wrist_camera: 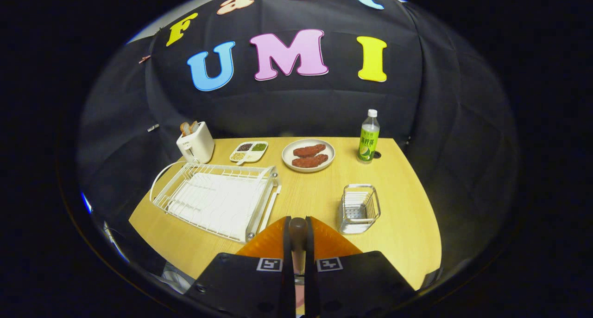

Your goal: Take the plate from the dish rack, then take the spoon from the basket and place it into the plate.

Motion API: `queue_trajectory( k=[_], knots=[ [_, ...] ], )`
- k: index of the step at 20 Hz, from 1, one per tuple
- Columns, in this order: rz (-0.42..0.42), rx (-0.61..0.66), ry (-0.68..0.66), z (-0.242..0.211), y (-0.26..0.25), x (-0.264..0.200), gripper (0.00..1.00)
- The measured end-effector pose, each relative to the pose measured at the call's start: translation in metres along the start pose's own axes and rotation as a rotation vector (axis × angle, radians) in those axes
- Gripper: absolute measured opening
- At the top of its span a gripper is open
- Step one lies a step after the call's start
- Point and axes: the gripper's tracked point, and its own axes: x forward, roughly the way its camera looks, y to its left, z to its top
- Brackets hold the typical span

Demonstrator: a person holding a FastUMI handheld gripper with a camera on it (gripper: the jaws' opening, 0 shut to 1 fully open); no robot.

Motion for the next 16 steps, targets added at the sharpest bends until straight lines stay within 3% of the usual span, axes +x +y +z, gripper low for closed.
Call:
queue_trajectory(
  k=[9,16],
  knots=[
    [-0.050,0.162,0.142,-0.100,0.039,0.023,0.12],
    [-0.102,0.227,0.171,-0.098,0.034,0.053,0.14]
  ],
)
